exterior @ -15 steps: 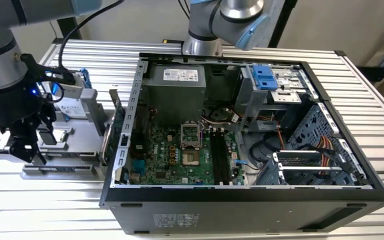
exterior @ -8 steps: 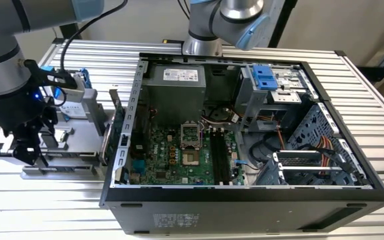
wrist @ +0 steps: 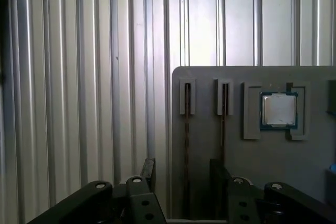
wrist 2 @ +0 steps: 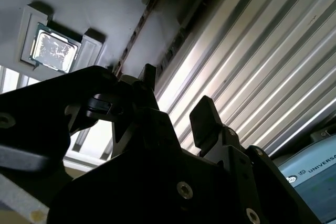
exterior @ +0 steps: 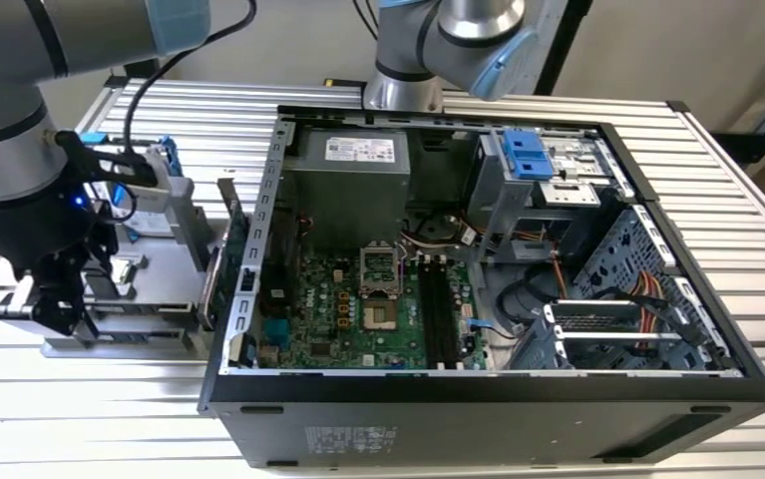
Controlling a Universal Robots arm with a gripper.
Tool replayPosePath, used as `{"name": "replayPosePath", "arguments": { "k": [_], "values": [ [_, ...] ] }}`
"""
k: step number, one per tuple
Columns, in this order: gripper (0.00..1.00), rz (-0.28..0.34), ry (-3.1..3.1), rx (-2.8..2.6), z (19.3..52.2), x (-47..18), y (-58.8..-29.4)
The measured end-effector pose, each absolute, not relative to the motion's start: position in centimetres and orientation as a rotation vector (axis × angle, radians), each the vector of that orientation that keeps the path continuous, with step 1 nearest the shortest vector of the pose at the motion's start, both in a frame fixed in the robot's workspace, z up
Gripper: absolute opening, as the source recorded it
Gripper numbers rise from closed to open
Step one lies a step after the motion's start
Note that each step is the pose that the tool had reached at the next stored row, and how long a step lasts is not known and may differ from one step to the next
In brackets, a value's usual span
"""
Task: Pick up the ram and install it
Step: 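Pick up the ram and move it above insertion slot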
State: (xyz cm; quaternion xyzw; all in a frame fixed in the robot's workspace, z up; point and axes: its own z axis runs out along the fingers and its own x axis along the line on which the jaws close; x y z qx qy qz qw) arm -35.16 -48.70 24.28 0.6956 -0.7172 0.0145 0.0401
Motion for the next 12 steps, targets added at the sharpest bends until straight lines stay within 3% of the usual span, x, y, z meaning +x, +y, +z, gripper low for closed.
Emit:
{"name": "replayPosePath", "arguments": {
  "k": [12],
  "values": [
    [1.0,0.052,-2.201,2.134,22.4,-35.2,-48.7]
  ]
}}
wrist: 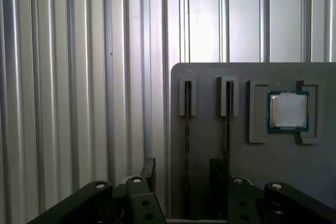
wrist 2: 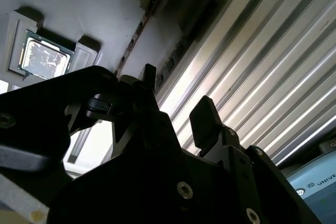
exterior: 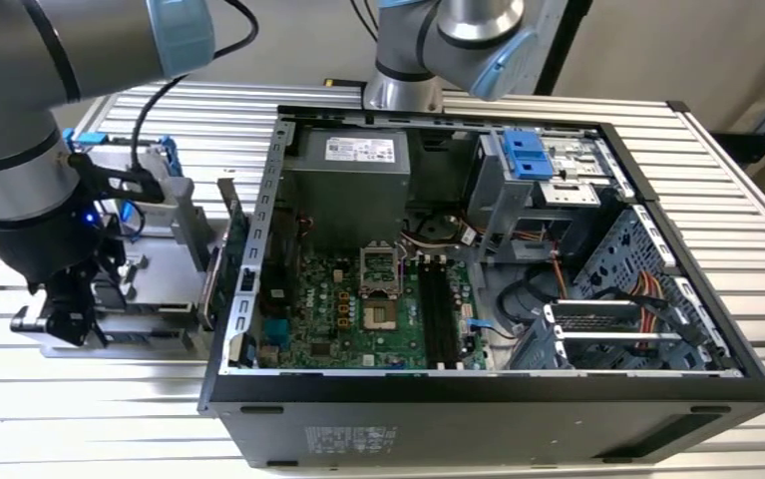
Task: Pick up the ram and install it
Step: 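Pick up the ram and move it above insertion slot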
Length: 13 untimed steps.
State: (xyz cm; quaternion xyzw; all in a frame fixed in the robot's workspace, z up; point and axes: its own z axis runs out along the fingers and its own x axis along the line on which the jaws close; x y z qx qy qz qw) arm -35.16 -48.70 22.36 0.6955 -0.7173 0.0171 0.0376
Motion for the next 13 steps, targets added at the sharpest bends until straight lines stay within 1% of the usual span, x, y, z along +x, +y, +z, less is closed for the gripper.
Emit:
{"name": "replayPosePath", "arguments": {
  "k": [13],
  "values": [
    [1.0,0.053,-2.208,2.127,21.1,-35.1,-48.4]
  ]
}}
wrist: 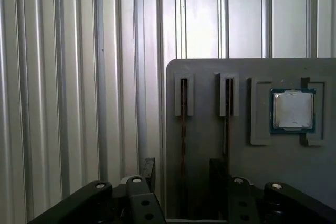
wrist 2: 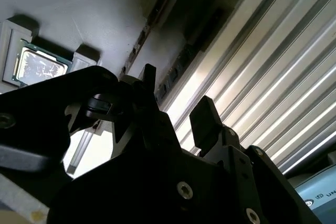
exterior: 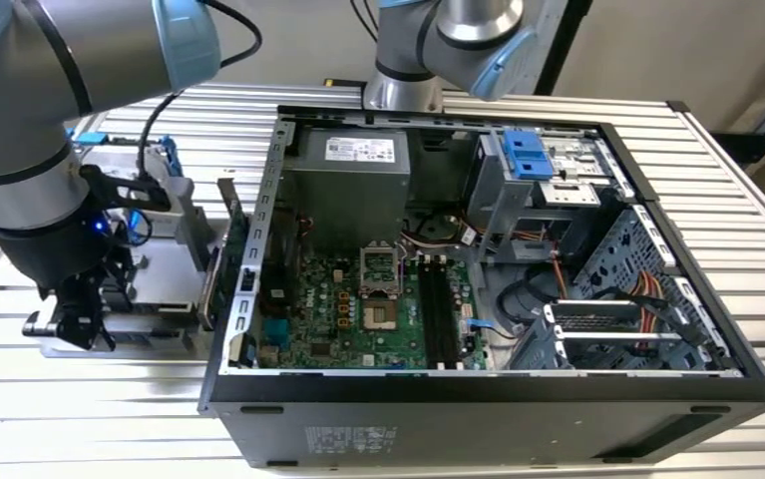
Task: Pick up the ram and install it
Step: 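Pick up the ram and move it above insertion slot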
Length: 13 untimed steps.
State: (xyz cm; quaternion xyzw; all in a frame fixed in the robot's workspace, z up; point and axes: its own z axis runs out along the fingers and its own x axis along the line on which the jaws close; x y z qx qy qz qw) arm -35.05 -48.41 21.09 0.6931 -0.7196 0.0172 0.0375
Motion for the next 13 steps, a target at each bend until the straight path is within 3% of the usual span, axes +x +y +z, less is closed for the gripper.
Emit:
{"name": "replayPosePath", "arguments": {
  "k": [13],
  "values": [
    [1.0,0.051,-2.237,2.096,20.15,-34.9,-48.36]
  ]
}}
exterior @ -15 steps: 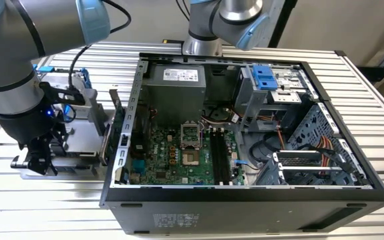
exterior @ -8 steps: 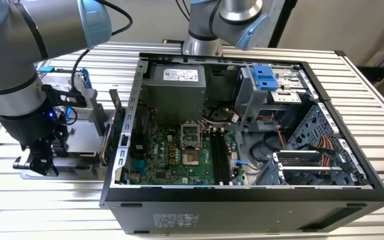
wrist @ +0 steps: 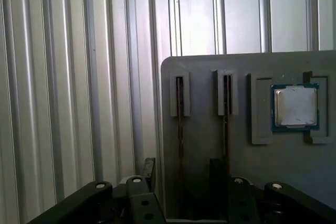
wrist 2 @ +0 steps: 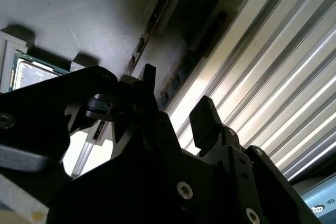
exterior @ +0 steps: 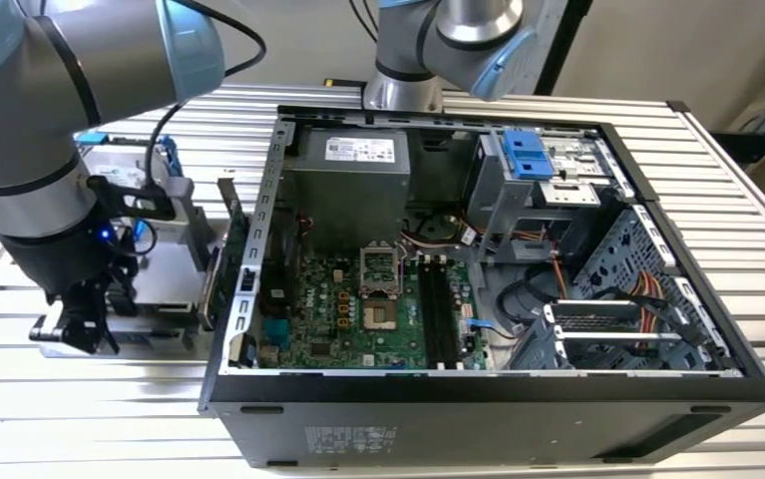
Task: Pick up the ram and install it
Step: 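Pick up the ram and move it above insertion slot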
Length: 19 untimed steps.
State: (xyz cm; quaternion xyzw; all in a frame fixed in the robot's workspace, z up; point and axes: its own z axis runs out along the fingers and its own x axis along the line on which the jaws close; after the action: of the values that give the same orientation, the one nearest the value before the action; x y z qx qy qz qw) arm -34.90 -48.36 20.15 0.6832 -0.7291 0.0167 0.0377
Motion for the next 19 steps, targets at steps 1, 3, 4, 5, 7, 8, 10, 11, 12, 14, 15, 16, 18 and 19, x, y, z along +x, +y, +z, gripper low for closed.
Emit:
{"name": "replayPosePath", "arguments": {
  "k": [1,3,4,5,7,8,10,11,12,14,15,16,18,19],
  "values": [
    [1.0,0.051,-2.237,2.096,20.1,-34.89,-48.42],
    [1.0,0.051,-2.237,2.096,19.97,-34.86,-48.54],
    [1.0,0.051,-2.238,2.096,19.87,-34.86,-48.57],
    [1.0,0.051,-2.237,2.096,19.78,-34.85,-48.62],
    [1.0,0.041,-2.242,2.101,19.65,-34.84,-48.78],
    [1.0,0.031,-2.246,2.105,19.59,-34.83,-48.87],
    [1.0,0.007,-2.257,2.115,19.53,-34.82,-49.06],
    [1.0,-0.008,-2.263,2.122,19.5,-34.81,-49.14],
    [1.0,-0.018,-2.267,2.126,19.47,-34.8,-49.2],
    [1.0,-0.019,-2.268,2.127,19.46,-34.8,-49.21],
    [1.0,-0.019,-2.268,2.127,19.46,-34.8,-49.21],
    [1.0,-0.019,-2.268,2.127,19.46,-34.8,-49.21],
    [1.0,-0.019,-2.268,2.127,19.42,-34.8,-49.24],
    [1.0,-0.019,-2.268,2.127,19.41,-34.79,-49.3]
  ]
}}
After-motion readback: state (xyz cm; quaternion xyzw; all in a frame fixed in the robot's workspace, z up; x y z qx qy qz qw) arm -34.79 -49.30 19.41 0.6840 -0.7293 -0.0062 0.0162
